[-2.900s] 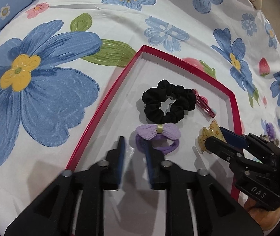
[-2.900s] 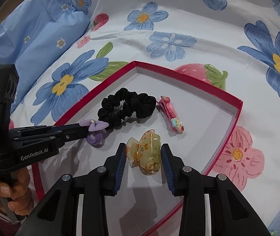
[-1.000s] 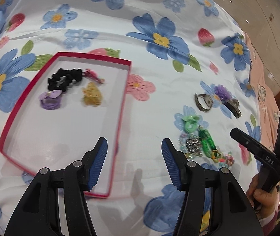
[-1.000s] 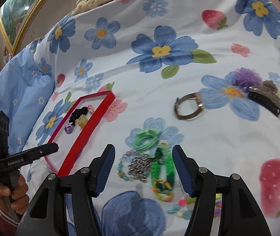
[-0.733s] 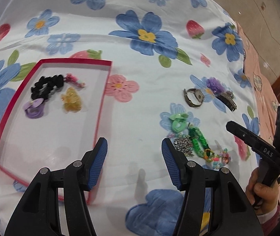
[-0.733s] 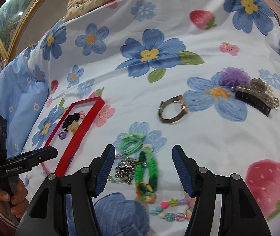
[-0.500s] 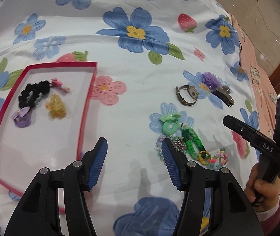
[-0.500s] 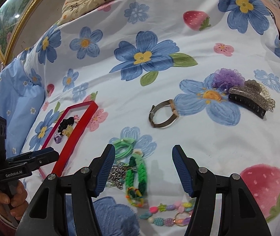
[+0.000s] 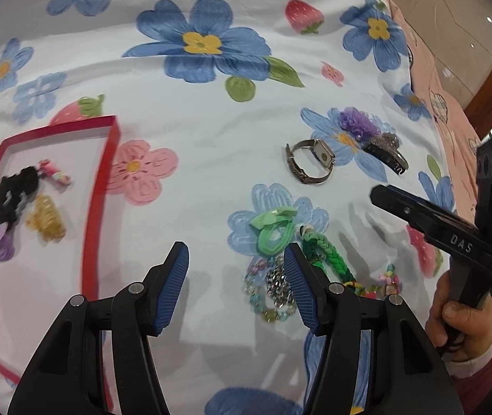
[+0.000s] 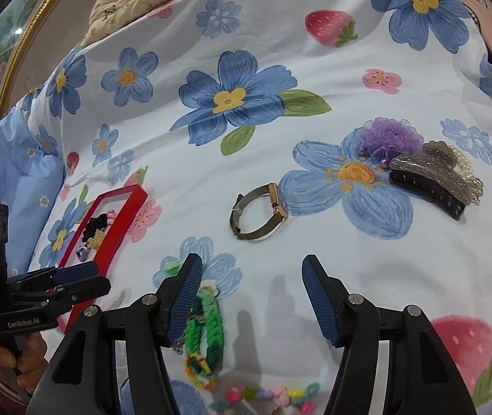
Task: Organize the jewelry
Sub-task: 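Move both open tools back toward the remaining jewelry, then grasp the green hair tie with the left tool while the right tool grasps the silver watch, then carry the green hair tie and silver watch over the red tray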
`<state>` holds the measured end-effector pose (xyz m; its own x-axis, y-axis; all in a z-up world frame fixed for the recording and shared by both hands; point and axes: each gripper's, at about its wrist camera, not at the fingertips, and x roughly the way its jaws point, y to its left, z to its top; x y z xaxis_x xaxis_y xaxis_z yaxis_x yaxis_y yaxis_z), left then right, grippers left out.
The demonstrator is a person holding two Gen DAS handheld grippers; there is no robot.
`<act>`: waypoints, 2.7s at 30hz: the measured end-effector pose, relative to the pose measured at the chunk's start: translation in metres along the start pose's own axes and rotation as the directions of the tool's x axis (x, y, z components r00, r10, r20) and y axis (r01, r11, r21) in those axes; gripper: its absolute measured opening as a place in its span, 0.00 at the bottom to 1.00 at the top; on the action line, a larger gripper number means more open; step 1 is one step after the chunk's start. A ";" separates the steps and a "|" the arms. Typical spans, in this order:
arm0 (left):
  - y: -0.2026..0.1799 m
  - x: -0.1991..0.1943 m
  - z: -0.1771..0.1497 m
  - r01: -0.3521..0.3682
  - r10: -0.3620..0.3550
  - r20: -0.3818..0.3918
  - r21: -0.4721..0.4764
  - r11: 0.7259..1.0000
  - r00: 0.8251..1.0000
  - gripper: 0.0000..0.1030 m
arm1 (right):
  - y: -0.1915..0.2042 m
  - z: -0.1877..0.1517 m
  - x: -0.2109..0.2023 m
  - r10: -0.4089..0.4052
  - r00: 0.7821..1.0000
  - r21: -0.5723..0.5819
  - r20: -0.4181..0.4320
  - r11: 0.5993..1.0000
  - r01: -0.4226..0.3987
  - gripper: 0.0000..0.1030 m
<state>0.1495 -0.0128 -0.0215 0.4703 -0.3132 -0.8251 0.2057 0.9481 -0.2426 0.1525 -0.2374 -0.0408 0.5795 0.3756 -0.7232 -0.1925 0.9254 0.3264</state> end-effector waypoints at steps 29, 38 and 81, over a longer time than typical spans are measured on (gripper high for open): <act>-0.016 0.055 0.017 0.090 -0.087 -0.043 0.054 0.995 0.995 0.05 | -0.010 0.040 0.075 -0.081 0.995 -0.040 -0.064 0.996 0.078 0.15; 0.007 0.019 0.011 0.086 -0.086 0.033 -0.016 0.996 0.996 0.05 | 0.011 0.023 0.043 -0.022 0.999 -0.044 -0.037 0.999 0.021 0.15; 0.184 -0.106 -0.058 -0.020 0.094 0.203 -0.342 0.939 0.975 0.05 | 0.210 -0.009 0.057 0.176 0.976 -0.297 -0.127 0.932 -0.207 0.15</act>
<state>0.0873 0.1977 -0.0079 0.6520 -0.2272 -0.7234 -0.1096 0.9158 -0.3864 0.1376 -0.0210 -0.0186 0.4314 0.5360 -0.7257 -0.5342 0.7999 0.2733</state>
